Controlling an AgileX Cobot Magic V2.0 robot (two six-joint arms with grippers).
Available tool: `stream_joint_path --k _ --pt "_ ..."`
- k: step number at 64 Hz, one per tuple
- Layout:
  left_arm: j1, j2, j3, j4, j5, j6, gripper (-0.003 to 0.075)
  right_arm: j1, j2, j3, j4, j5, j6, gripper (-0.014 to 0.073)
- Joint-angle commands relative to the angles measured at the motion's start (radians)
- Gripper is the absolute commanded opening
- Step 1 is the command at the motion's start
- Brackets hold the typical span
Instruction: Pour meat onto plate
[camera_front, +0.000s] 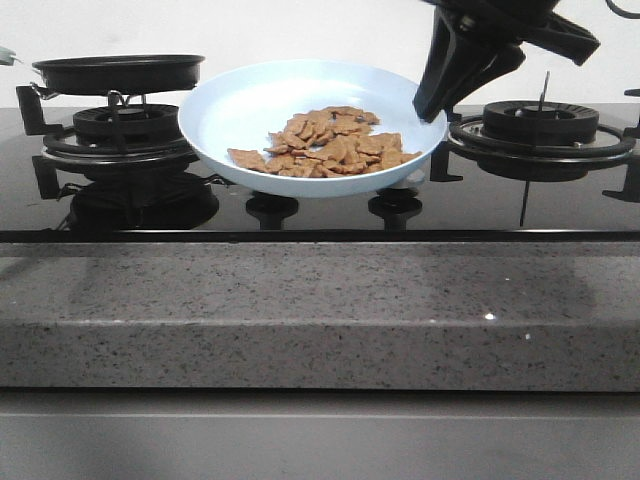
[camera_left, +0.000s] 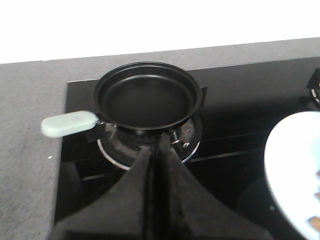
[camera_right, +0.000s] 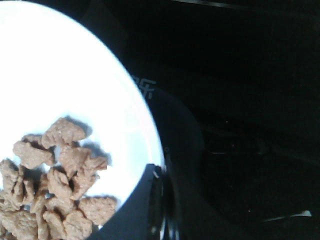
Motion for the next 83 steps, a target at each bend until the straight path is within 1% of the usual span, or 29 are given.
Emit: stream_joint_path --k 1,6,14,23,71,83 --pt "-0.017 -0.065 0.034 0.112 -0.103 -0.107 -0.002 -0.001 -0.036 -0.028 0.01 -0.041 -0.009 -0.0059" --pt "-0.017 -0.109 0.09 0.162 -0.105 -0.139 -0.002 -0.001 -0.036 -0.028 0.01 -0.041 -0.009 -0.0059" --pt "-0.017 -0.195 0.179 0.17 -0.135 -0.141 -0.002 -0.001 -0.036 -0.028 0.01 -0.041 -0.009 -0.0059" --pt "-0.017 -0.261 0.233 0.17 -0.157 -0.141 -0.002 -0.001 -0.036 -0.028 0.01 -0.041 -0.009 -0.0059" --pt "-0.017 -0.278 0.235 0.162 -0.162 -0.141 -0.002 -0.001 -0.036 -0.028 0.01 -0.054 -0.009 -0.0059" --pt "-0.017 -0.278 0.235 0.162 -0.162 -0.141 -0.002 -0.009 -0.033 -0.075 0.013 -0.002 0.001 -0.0059"
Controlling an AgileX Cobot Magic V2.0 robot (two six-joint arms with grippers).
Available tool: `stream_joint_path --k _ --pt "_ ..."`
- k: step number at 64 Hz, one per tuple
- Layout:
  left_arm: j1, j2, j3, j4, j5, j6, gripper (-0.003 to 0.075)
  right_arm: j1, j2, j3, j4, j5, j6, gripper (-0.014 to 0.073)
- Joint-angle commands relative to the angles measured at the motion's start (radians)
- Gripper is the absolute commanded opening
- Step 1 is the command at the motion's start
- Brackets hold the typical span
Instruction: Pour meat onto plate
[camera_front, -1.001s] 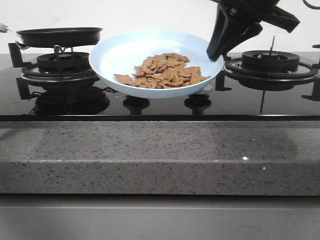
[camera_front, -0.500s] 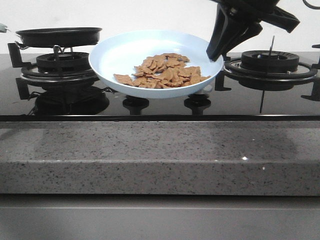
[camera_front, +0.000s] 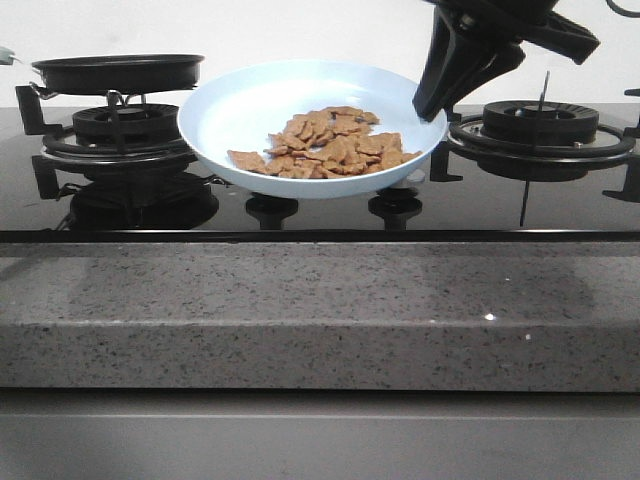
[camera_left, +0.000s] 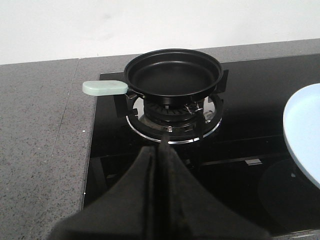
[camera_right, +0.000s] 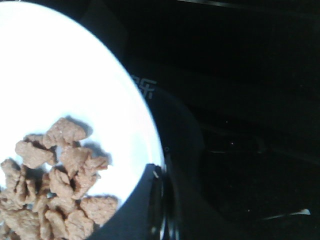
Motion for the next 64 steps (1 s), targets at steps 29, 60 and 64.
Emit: stream_joint_path --k 29,60,64 --pt "-0.008 -0.001 -0.026 -0.006 -0.112 -0.008 -0.002 -0.149 0.191 -0.494 0.132 0.207 0.018 -0.0059" --pt "-0.008 -0.001 -0.026 -0.006 -0.112 -0.008 -0.002 -0.152 0.437 -0.704 0.126 0.296 0.018 -0.005" --pt "-0.008 -0.001 -0.026 -0.006 -0.112 -0.008 -0.002 -0.152 0.437 -0.704 0.125 0.296 0.018 -0.003"
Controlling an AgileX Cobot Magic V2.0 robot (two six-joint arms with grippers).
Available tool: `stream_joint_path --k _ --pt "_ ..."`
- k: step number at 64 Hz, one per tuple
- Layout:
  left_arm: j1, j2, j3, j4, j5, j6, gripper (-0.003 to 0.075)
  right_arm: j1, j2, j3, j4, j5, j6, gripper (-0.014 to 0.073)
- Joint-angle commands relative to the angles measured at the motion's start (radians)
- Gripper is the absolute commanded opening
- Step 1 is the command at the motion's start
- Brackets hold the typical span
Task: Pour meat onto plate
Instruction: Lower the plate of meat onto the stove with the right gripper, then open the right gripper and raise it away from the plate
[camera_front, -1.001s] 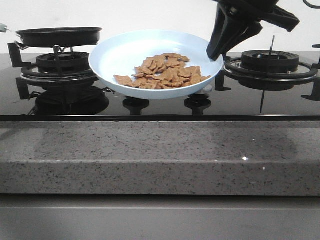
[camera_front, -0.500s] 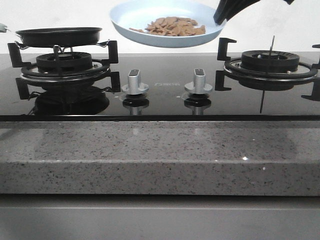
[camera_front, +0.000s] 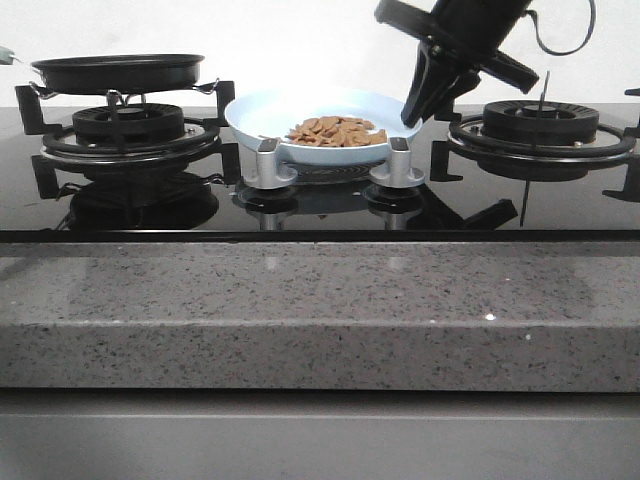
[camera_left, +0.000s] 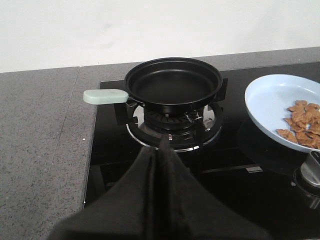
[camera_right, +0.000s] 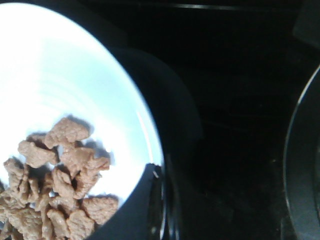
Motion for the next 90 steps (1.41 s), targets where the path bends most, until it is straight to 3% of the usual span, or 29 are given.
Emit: stream_joint_path --k 1,15,19,31,46,50,59,78,90 --pt "-0.008 -0.001 -0.027 -0.006 -0.085 -0.008 -0.002 -0.004 -0.07 -0.041 0.03 -0.019 0.0 -0.0023" --pt "-0.008 -0.001 -0.027 -0.006 -0.085 -0.008 -0.002 -0.004 -0.071 -0.041 0.028 -0.01 0.0 0.0201" --pt "-0.008 -0.001 -0.027 -0.006 -0.085 -0.008 -0.002 -0.004 -0.071 -0.041 0.024 -0.01 0.0 0.0224" --pt "-0.008 -0.001 -0.027 -0.006 -0.085 -0.008 -0.002 -0.004 -0.081 -0.07 -0.031 0.002 0.0 0.0213" --pt "-0.008 -0.001 -0.027 -0.006 -0.085 -0.008 -0.002 -0.004 -0.119 -0.188 -0.07 0.119 0.0 0.0204" --pt "-0.008 -0.001 -0.027 -0.006 -0.085 -0.008 -0.002 -0.004 -0.127 -0.21 -0.08 0.15 0.0 0.0157" --pt "-0.008 -0.001 -0.027 -0.006 -0.085 -0.008 -0.002 -0.004 -0.144 -0.221 -0.124 0.205 0.0 -0.0075" --pt "-0.008 -0.001 -0.027 -0.006 -0.085 -0.008 -0.002 -0.004 -0.241 -0.175 -0.139 0.222 0.0 -0.0059" --pt "-0.008 -0.001 -0.027 -0.006 -0.085 -0.008 -0.002 -0.001 -0.429 0.03 -0.194 0.219 -0.009 -0.0059"
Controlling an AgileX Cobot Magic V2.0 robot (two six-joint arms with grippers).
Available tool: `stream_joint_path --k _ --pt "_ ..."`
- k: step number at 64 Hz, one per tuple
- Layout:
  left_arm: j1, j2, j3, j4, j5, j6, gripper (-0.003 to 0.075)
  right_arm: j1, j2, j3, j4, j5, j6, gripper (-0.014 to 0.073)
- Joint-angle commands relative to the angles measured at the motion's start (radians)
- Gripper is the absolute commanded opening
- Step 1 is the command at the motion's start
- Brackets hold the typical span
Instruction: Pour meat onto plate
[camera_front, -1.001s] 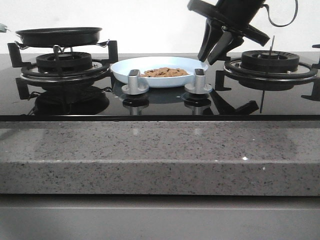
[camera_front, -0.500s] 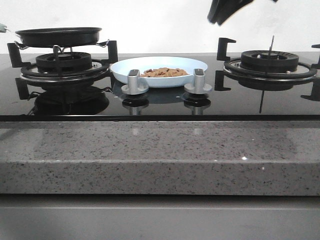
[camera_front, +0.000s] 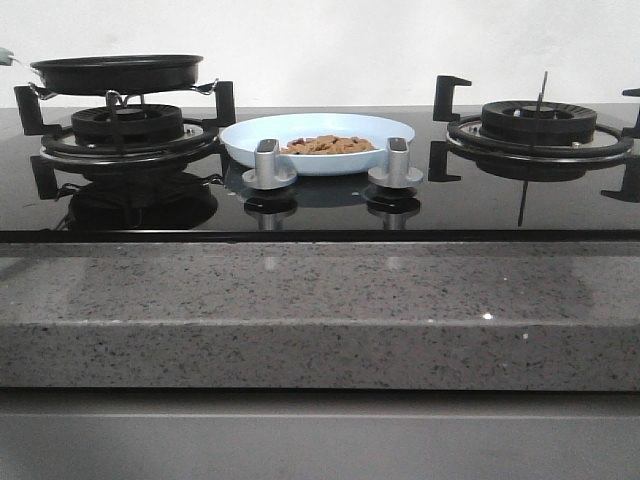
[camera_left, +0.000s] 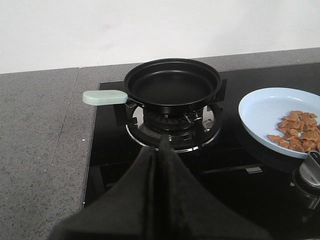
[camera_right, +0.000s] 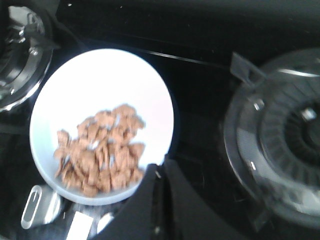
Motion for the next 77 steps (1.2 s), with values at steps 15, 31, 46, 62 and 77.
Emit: stream_joint_path --k 15,31,46,62,77 --pt "-0.008 -0.001 -0.027 -0.017 -0.066 -0.008 -0.002 -0.001 -0.422 0.428 -0.074 -0.077 -0.047 -0.0059" --pt "-0.008 -0.001 -0.027 -0.027 -0.052 -0.008 -0.002 -0.001 -0.744 0.858 -0.08 -0.386 -0.066 -0.0059" --pt "-0.008 -0.001 -0.027 -0.027 -0.054 -0.008 -0.002 -0.001 -1.043 1.239 -0.084 -0.668 -0.136 -0.0059" --pt "-0.008 -0.001 -0.027 -0.027 -0.054 -0.008 -0.002 -0.001 -1.298 1.494 -0.084 -0.858 -0.148 -0.0059" --pt "-0.008 -0.001 -0.027 -0.027 -0.054 -0.008 -0.002 -0.001 -1.352 1.527 -0.084 -0.887 -0.148 -0.0059"
